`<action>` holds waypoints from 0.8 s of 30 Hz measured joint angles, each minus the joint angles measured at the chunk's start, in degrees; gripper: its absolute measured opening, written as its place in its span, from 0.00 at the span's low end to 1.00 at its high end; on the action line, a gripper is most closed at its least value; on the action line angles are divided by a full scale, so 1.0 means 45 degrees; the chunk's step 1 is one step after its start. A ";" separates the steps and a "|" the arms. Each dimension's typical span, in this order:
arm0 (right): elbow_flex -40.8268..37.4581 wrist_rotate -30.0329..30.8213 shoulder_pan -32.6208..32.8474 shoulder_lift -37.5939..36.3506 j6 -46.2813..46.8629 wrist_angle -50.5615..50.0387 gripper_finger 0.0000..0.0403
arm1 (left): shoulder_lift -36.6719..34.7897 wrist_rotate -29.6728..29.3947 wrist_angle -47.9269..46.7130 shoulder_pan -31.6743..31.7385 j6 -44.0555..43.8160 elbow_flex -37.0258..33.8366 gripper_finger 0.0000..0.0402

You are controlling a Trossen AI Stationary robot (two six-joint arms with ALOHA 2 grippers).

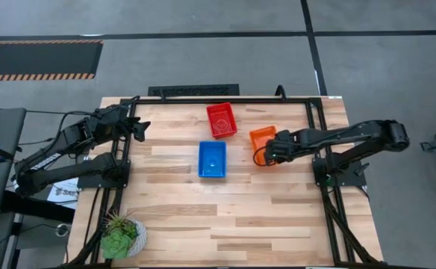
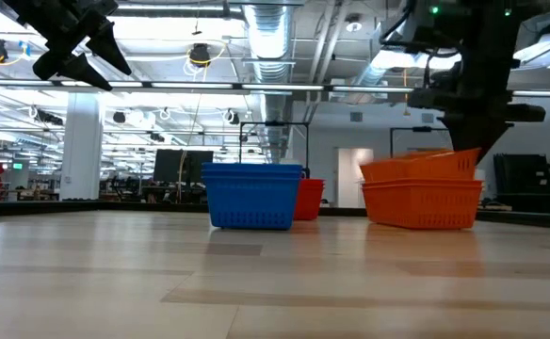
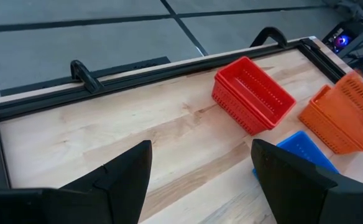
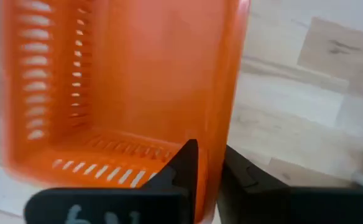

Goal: Stack baskets by color
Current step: Stack the orange bin into the stacked orange bins, then return to Home Position

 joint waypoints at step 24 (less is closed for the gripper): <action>0.0049 0.1671 0.0075 -0.2448 -0.2246 0.0445 0.41 | -0.0002 0.0355 -0.0078 -0.0005 0.0434 0.0000 0.65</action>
